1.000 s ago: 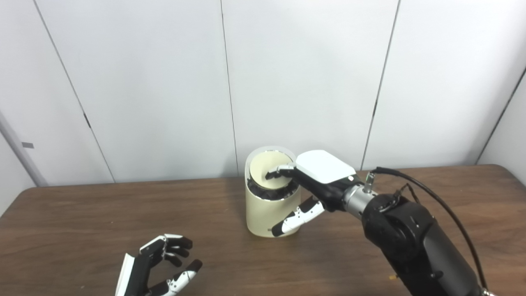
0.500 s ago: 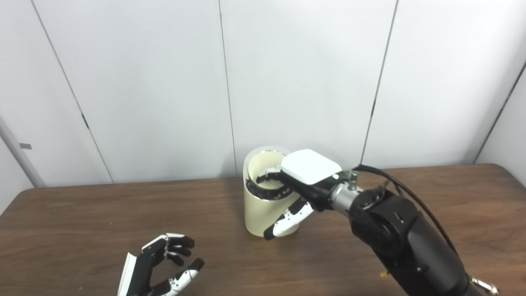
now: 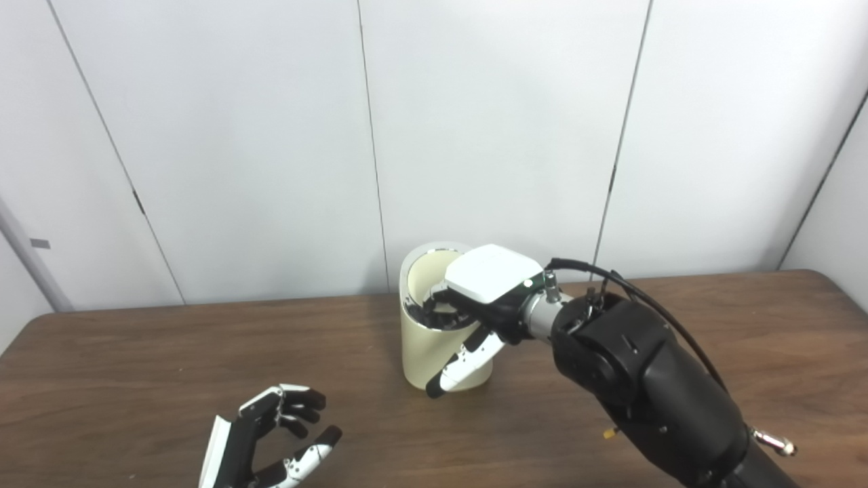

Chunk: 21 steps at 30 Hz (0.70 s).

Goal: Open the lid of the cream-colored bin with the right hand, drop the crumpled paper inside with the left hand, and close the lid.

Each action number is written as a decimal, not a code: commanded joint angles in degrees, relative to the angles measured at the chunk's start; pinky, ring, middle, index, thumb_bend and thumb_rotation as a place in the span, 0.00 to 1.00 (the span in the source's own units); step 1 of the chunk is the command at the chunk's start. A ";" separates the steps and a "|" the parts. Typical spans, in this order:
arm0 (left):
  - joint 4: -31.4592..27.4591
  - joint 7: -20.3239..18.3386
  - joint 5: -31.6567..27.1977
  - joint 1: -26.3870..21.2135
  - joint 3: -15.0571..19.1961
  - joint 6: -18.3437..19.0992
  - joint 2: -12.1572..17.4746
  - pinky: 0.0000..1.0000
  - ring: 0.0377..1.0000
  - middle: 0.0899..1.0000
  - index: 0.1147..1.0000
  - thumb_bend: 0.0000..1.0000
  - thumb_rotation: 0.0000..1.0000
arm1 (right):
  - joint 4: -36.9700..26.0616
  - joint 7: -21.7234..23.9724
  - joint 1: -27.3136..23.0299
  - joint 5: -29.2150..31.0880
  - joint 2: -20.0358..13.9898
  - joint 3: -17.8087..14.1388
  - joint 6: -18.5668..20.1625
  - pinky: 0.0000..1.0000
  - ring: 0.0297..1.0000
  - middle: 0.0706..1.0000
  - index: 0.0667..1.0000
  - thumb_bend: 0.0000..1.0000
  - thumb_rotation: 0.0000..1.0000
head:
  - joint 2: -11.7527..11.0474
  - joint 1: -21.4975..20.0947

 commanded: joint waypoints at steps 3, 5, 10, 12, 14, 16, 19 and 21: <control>-1.58 0.52 -0.11 -0.45 0.26 -1.22 0.39 0.44 0.53 0.55 0.51 0.72 0.22 | 1.44 3.00 1.30 -0.33 0.19 -1.08 1.99 0.80 0.82 0.79 0.75 0.91 0.81 | -0.08 -0.39; -1.50 0.54 -0.09 -0.43 0.32 -1.06 0.36 0.44 0.53 0.55 0.51 0.71 0.21 | 0.75 1.09 1.93 0.70 0.44 -2.24 1.74 0.81 0.85 0.83 0.80 0.92 0.81 | -0.15 -0.41; -1.02 0.45 -0.59 -0.52 0.35 -1.29 0.24 0.44 0.53 0.55 0.51 0.72 0.20 | -1.36 -8.51 4.79 3.42 1.86 -6.18 0.20 0.78 0.84 0.85 0.84 0.94 0.73 | -0.42 -0.36; -0.55 0.55 -0.49 -0.61 0.37 -1.84 0.33 0.44 0.53 0.55 0.52 0.72 0.20 | -2.52 -13.81 6.55 4.61 2.71 -8.31 -0.50 0.80 0.85 0.86 0.86 0.93 0.72 | -0.54 -0.36; -0.29 0.58 -0.49 -0.66 0.41 -2.08 0.41 0.44 0.53 0.55 0.51 0.72 0.20 | -3.15 -17.57 7.83 5.32 3.38 -9.75 -0.92 0.83 0.88 0.88 0.88 0.91 0.71 | -0.62 -0.33; 0.05 0.60 -0.50 -0.73 0.45 -2.45 0.57 0.44 0.53 0.55 0.52 0.72 0.20 | -3.46 -21.91 9.28 5.78 3.91 -11.03 -1.77 0.82 0.89 0.89 0.88 0.91 0.70 | -0.66 -0.32; 0.24 0.66 -0.15 -0.78 0.49 -2.66 0.80 0.44 0.53 0.55 0.52 0.72 0.21 | -3.62 -27.08 11.24 6.43 4.25 -12.40 -2.98 0.84 0.91 0.91 0.90 0.91 0.74 | -0.67 -0.39; 0.34 0.66 -0.03 -0.84 0.50 -2.83 0.94 0.44 0.53 0.55 0.52 0.71 0.20 | -3.97 -29.49 12.54 6.92 4.46 -13.14 -3.28 0.83 0.91 0.91 0.92 0.90 0.72 | -0.74 -0.48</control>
